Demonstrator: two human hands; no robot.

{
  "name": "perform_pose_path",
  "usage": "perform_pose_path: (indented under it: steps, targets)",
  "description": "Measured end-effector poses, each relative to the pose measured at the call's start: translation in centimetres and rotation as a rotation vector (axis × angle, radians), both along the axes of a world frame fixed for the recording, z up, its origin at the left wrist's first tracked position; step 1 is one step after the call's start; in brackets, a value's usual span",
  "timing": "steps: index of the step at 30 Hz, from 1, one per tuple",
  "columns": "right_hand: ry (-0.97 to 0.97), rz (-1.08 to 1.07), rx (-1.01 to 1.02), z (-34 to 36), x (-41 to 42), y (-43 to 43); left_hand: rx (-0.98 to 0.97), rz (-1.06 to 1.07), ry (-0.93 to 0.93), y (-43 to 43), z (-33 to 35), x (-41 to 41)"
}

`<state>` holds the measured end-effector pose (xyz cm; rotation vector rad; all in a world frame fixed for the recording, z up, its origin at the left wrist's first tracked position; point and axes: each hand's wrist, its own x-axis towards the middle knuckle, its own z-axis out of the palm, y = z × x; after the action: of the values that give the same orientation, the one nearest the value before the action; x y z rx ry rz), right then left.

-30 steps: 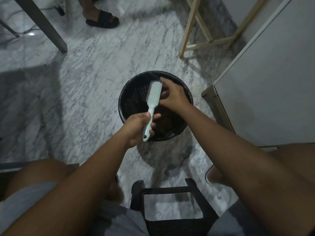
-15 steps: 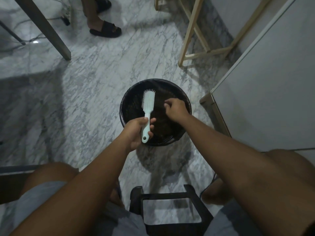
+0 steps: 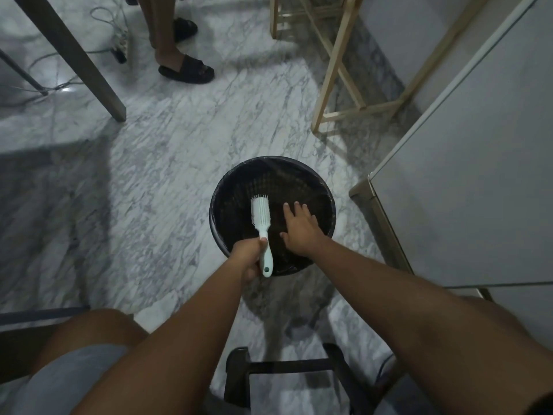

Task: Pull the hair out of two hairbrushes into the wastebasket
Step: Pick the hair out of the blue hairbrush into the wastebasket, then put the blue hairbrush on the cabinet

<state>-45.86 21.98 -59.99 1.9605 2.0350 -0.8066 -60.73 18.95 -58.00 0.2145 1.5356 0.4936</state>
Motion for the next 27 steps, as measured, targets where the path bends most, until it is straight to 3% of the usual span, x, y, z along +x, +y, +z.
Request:
perform_pose_path:
  steps: [7, 12, 20, 27]
  targets:
    - [0.024, -0.023, -0.018, 0.1, 0.7, 0.7, -0.039, -0.047, 0.010, 0.4, 0.3, 1.4]
    - [0.051, -0.083, 0.025, 4.9, 2.2, 1.2, -0.011, -0.080, -0.017, 1.5, 4.6, 2.6]
    - [0.065, -0.211, 0.174, 22.6, 5.8, 2.4, 0.127, -0.270, -0.041, 5.5, 22.3, 5.3]
    - [0.055, -0.411, 0.398, 40.7, 12.7, 2.2, 0.339, -0.491, -0.062, 8.2, 40.2, 12.7]
